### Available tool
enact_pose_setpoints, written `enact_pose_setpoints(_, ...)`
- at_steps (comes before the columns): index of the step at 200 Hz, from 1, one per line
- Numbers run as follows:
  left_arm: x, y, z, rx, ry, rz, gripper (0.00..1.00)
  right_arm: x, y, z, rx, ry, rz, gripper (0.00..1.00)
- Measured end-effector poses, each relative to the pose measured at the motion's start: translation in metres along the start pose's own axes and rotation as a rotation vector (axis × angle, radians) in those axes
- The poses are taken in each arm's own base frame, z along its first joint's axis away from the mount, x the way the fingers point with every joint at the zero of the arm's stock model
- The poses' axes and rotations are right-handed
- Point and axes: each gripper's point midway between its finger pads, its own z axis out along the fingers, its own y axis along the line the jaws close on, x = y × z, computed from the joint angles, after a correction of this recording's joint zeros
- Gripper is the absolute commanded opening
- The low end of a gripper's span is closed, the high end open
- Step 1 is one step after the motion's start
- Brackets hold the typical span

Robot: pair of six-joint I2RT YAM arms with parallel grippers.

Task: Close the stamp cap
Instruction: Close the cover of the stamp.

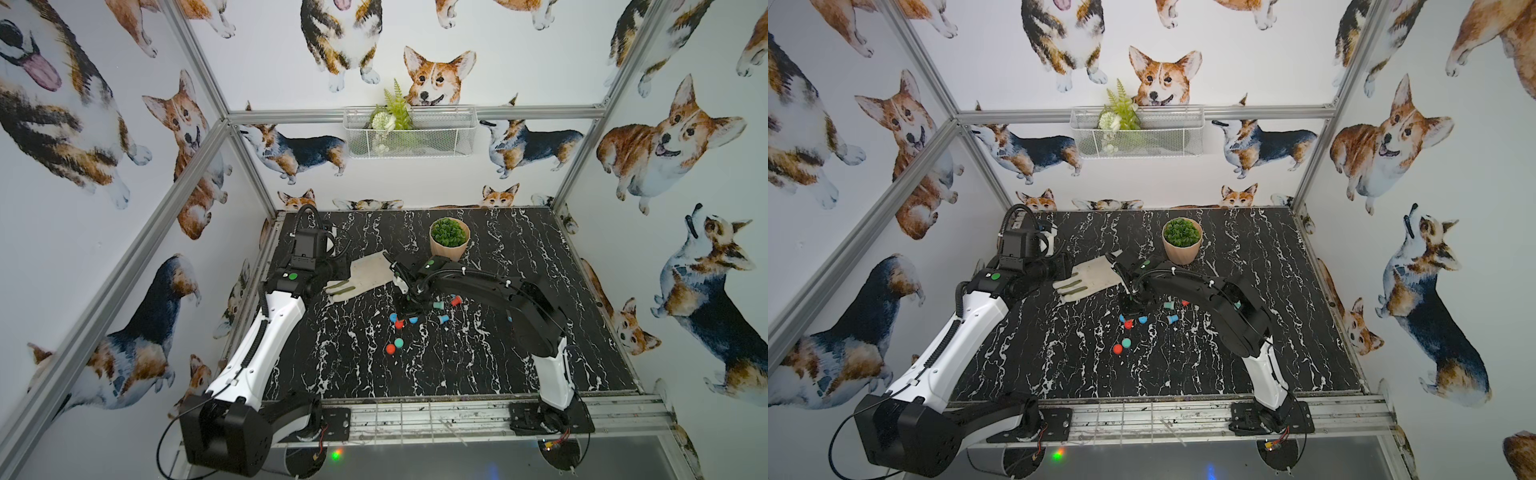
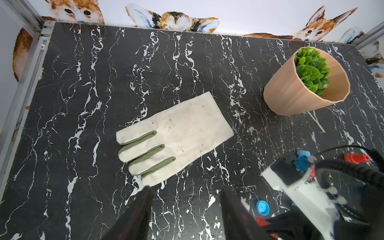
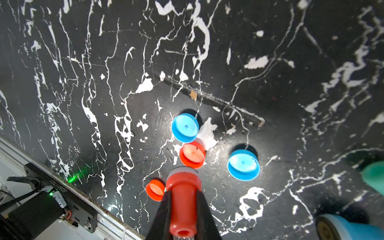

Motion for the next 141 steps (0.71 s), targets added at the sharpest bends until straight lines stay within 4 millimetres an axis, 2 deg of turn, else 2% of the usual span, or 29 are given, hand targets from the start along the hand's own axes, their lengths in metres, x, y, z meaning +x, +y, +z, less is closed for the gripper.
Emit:
enact_pose_setpoints(44,-0.001,0.000,-0.001,0.001,-0.004,-0.001,0.56,0.001,-0.005,0.018,0.026,0.047,0.011,0.00)
enact_pose_setpoints(141,-0.001,-0.001,-0.002,0.007,-0.007,-0.003,0.56,0.003,-0.008,0.029,0.034,0.076,0.013,0.00)
